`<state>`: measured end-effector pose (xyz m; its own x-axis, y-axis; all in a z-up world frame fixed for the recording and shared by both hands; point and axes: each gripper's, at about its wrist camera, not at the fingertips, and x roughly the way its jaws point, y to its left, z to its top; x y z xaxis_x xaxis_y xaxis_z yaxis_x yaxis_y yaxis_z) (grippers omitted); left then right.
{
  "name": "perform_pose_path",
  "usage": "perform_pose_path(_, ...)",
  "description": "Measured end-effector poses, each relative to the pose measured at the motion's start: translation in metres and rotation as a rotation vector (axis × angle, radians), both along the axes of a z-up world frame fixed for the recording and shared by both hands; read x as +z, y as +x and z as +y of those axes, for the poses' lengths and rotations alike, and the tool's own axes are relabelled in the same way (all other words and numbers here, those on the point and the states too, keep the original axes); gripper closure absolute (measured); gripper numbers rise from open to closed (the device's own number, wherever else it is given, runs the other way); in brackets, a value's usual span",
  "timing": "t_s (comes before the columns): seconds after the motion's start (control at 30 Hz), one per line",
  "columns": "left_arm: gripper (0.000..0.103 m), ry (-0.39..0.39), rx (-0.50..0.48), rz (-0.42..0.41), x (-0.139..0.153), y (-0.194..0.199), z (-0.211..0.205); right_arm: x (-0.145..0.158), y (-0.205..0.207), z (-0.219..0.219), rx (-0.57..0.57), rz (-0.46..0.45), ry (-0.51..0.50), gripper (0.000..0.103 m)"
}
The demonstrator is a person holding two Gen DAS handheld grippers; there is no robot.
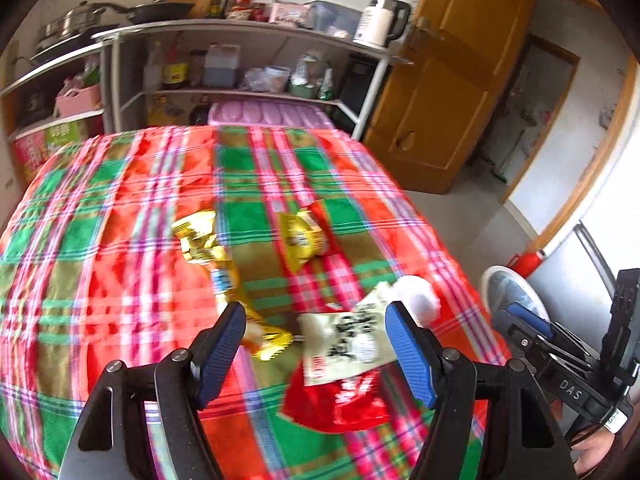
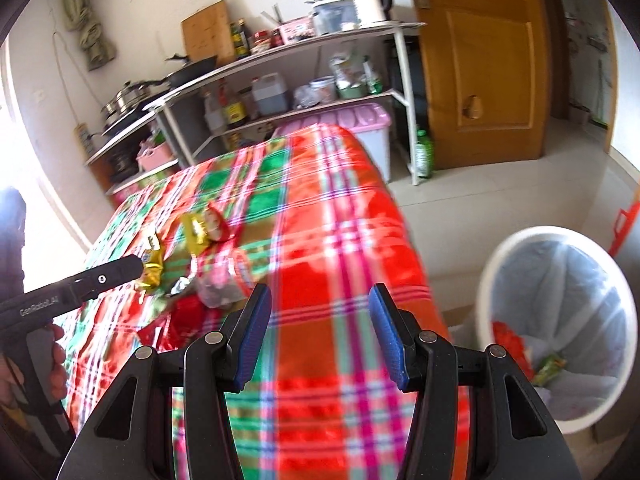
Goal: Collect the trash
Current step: 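Move both grippers back over the table toward the remaining wrappers and cup, then grasp the gold snack wrapper with the left gripper while the right gripper grasps the clear cup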
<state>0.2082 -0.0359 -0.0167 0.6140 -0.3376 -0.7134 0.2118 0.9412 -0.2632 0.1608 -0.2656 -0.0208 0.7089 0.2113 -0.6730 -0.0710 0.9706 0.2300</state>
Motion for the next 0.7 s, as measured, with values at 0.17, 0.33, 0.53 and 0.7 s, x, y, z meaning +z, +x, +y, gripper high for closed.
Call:
perform_pose_path(0.17, 0.031, -0.01, 0.052, 0.009, -0.006, 0.004, 0.026, -0.004, 0.013, 0.025, 0.066, 0.007, -0.006, 0.051)
perform_pose_path(0.33, 0.031, -0.03, 0.081, 0.025, -0.01, 0.01, 0.043, -0.005, 0.025, 0.034, 0.084, 0.009, 0.021, 0.051)
perform_pose_path(0.53, 0.031, -0.039, 0.087, 0.047, -0.016, 0.018, 0.05, -0.01, 0.038, 0.048, 0.132, 0.033, 0.021, 0.051)
perform_pose_path(0.7, 0.031, -0.037, 0.077, 0.064, -0.021, 0.024, 0.05, -0.018, 0.04, 0.063, 0.166, 0.055, -0.034, 0.051)
